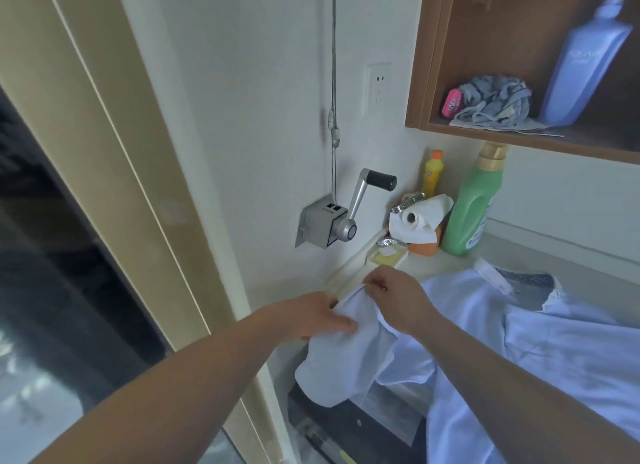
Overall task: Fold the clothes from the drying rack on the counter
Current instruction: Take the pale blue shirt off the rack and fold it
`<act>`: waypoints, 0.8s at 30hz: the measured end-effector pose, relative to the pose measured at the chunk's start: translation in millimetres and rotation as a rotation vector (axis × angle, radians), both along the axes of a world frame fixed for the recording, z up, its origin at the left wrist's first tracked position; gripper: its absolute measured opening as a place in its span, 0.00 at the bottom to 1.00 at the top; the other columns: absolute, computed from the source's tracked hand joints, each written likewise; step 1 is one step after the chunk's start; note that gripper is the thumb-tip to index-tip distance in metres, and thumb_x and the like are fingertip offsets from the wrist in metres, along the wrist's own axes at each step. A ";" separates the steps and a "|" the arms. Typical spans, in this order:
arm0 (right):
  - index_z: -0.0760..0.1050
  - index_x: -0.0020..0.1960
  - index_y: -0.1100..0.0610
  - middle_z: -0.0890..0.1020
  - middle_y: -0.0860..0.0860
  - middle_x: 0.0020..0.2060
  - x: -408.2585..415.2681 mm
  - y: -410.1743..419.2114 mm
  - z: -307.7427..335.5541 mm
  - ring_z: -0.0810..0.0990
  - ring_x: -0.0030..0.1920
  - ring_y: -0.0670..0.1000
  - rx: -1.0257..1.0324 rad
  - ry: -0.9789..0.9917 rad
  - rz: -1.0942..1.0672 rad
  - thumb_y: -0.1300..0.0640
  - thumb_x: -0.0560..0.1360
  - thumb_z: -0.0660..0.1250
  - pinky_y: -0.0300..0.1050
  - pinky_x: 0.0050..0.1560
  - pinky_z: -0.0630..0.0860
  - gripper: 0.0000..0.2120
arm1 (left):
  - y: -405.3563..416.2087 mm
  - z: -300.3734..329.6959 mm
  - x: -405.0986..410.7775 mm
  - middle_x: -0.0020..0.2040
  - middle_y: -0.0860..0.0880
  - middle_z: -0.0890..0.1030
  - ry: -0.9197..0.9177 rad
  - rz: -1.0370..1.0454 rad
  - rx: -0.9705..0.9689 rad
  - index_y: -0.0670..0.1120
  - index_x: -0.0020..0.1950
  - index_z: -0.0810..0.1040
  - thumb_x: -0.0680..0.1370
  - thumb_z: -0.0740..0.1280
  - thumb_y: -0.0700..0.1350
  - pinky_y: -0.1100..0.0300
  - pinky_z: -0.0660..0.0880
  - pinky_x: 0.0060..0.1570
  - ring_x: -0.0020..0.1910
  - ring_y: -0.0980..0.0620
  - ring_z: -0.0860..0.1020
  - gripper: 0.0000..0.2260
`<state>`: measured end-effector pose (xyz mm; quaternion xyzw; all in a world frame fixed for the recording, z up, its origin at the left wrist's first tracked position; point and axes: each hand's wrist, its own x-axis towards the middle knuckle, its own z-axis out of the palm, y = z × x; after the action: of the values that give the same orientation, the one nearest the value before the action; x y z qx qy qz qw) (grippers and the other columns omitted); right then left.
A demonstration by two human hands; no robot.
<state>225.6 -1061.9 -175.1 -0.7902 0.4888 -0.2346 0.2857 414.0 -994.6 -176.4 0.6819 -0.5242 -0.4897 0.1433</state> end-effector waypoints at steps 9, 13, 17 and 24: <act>0.75 0.51 0.50 0.83 0.47 0.47 -5.6 -4.9 -21.0 0.82 0.51 0.54 0.194 -0.259 -0.333 0.55 0.81 0.63 0.48 0.52 0.76 0.03 | 35.7 25.2 36.7 0.56 0.40 0.86 0.195 0.096 0.154 0.39 0.61 0.82 0.74 0.73 0.45 0.40 0.78 0.62 0.56 0.37 0.84 0.18; 0.71 0.55 0.52 0.82 0.50 0.44 6.9 17.1 -32.8 0.85 0.39 0.53 0.408 -0.332 -0.262 0.55 0.79 0.67 0.53 0.51 0.82 0.07 | 32.9 51.4 51.3 0.58 0.39 0.85 0.334 0.210 0.069 0.43 0.61 0.82 0.70 0.72 0.43 0.42 0.78 0.61 0.56 0.37 0.83 0.20; 0.69 0.51 0.50 0.81 0.47 0.39 26.7 48.2 -43.9 0.81 0.38 0.50 0.484 -0.229 -0.100 0.55 0.75 0.70 0.44 0.43 0.77 0.10 | 24.1 70.3 53.5 0.60 0.39 0.84 0.439 0.316 0.019 0.47 0.62 0.83 0.71 0.70 0.41 0.43 0.77 0.62 0.55 0.40 0.82 0.19; 0.70 0.36 0.54 0.72 0.51 0.34 33.1 87.3 -33.4 0.71 0.35 0.49 0.747 -0.200 0.253 0.62 0.72 0.67 0.44 0.38 0.72 0.09 | -0.5 66.8 10.0 0.45 0.42 0.83 0.397 0.443 0.021 0.41 0.56 0.83 0.78 0.71 0.40 0.55 0.79 0.40 0.41 0.44 0.81 0.08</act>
<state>258.6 -974.6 -208.6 -0.6592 0.4090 -0.0797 0.6260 423.9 -995.1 -109.5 0.6718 -0.3192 -0.5759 0.3392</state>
